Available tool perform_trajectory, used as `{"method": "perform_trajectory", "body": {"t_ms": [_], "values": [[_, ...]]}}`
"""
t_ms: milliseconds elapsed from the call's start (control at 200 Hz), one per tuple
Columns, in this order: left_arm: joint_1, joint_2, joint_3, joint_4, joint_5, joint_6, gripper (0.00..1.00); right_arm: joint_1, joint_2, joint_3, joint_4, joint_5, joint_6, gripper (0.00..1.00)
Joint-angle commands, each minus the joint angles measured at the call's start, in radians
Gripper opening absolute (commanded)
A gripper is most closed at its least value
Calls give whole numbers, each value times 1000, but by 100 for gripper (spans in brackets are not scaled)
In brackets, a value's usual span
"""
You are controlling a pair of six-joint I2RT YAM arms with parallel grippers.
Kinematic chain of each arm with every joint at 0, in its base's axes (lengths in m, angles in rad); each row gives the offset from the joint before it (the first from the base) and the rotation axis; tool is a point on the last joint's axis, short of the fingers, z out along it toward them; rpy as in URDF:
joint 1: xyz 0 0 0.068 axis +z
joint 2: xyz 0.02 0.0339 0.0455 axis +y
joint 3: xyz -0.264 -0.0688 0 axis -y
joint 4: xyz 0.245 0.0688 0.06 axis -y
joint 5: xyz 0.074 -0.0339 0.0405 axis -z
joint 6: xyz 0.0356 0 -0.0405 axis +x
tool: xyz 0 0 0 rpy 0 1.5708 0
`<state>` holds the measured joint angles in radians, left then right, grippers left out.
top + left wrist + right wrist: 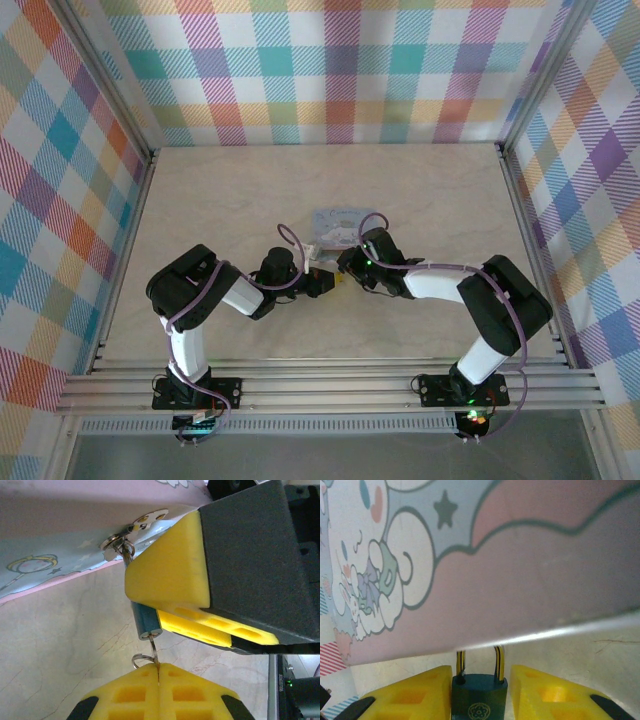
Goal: Unlock the padlock with the key
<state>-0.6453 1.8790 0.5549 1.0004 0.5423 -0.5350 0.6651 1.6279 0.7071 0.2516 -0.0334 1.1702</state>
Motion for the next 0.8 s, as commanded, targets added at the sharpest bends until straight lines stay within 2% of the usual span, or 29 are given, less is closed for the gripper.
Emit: {"method": "perform_trajectory", "body": {"t_ms": [0, 150, 245, 305, 435, 520, 795], "values": [[10, -2, 26, 38, 27, -3, 0, 14, 24, -1, 27, -16, -10, 41], [11, -2, 30, 33, 36, 0, 0, 16, 28, -9, 45, -22, -12, 44], [12, -1, 33, 24, 42, 3, 0, 17, 32, -9, 53, -26, -20, 41], [15, 0, 33, 19, 45, 7, 0, 18, 33, -10, 62, -33, -26, 35], [21, -10, 33, -13, 45, 31, 0, 19, 32, -12, 66, -40, -35, 11], [23, -34, 33, -65, 31, 69, 0, 19, 26, -15, 60, -36, -37, 0], [17, -156, 36, -271, -51, 236, 0, 22, 18, -5, 16, -22, -34, 0]]}}
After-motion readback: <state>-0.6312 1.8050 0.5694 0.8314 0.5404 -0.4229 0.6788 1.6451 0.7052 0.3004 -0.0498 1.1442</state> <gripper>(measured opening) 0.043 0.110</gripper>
